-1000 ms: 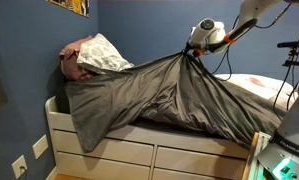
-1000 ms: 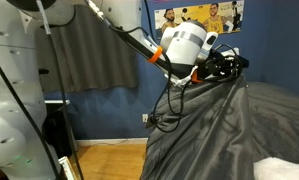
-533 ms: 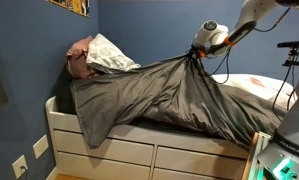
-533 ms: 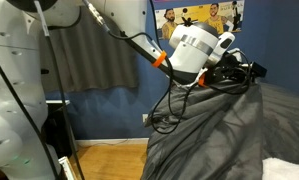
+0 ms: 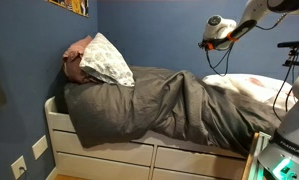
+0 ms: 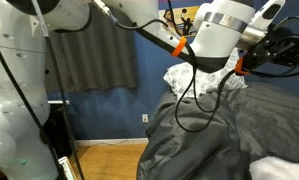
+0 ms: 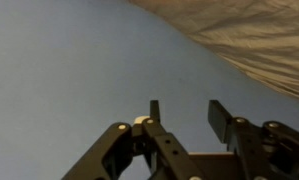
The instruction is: Move the blanket to the right
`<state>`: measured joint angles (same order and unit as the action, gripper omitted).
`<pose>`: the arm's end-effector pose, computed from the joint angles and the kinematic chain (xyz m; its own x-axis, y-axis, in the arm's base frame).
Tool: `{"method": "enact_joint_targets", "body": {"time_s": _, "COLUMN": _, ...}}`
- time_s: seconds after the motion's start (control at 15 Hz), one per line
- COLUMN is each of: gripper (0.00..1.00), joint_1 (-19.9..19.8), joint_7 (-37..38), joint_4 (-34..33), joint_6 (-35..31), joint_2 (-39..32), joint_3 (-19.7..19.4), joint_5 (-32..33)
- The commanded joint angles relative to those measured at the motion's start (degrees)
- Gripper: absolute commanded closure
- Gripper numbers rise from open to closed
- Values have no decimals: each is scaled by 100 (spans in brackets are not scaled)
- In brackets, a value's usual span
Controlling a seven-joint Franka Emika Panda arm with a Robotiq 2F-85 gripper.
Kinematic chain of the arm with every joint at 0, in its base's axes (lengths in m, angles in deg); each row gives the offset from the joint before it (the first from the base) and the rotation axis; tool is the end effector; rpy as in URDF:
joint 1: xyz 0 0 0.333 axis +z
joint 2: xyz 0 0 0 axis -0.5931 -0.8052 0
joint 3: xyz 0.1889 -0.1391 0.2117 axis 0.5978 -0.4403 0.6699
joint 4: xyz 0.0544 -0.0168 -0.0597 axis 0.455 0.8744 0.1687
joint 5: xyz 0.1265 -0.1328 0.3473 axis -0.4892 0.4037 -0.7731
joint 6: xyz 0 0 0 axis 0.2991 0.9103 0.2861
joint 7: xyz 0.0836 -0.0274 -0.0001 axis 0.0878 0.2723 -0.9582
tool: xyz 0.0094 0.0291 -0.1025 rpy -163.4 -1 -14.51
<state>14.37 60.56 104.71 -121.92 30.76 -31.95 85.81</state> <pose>0.5577 -0.3950 0.5003 0.6362 -0.0908 0.7661 -0.6766 -0.5429 0.4976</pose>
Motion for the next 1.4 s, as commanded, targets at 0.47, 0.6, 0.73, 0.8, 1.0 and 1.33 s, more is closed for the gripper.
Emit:
{"method": "enact_joint_targets", "body": {"time_s": 0.47, "gripper": 0, "joint_1": 1193, "joint_7": -2101, "joint_4": 2698, "joint_6": 1195, "joint_2": 1239, "joint_3": 1037, "joint_5": -1090}}
{"method": "enact_joint_targets", "body": {"time_s": 0.6, "gripper": 0, "joint_1": 1382, "joint_7": -2698, "joint_4": 3260, "joint_6": 1187, "joint_2": 1642, "joint_3": 1239, "joint_5": -1728}}
{"method": "enact_joint_targets", "body": {"time_s": 0.73, "gripper": 0, "joint_1": 1571, "joint_7": -3353, "joint_4": 3725, "joint_6": 1070, "joint_2": 2023, "joint_3": 1423, "joint_5": -2535}}
{"method": "enact_joint_targets", "body": {"time_s": 0.8, "gripper": 0, "joint_1": 1616, "joint_7": -3715, "joint_4": 3885, "joint_6": 1066, "joint_2": 2170, "joint_3": 1564, "joint_5": -3027}}
{"method": "enact_joint_targets", "body": {"time_s": 1.0, "gripper": 0, "joint_1": 1668, "joint_7": -3446, "joint_4": 3633, "joint_6": 1087, "joint_2": 1921, "joint_3": 1541, "joint_5": -2803}}
{"method": "enact_joint_targets", "body": {"time_s": 1.33, "gripper": 0, "joint_1": 1734, "joint_7": -4145, "joint_4": 3807, "joint_6": 1102, "joint_2": 1979, "joint_3": 1568, "joint_5": -3662}}
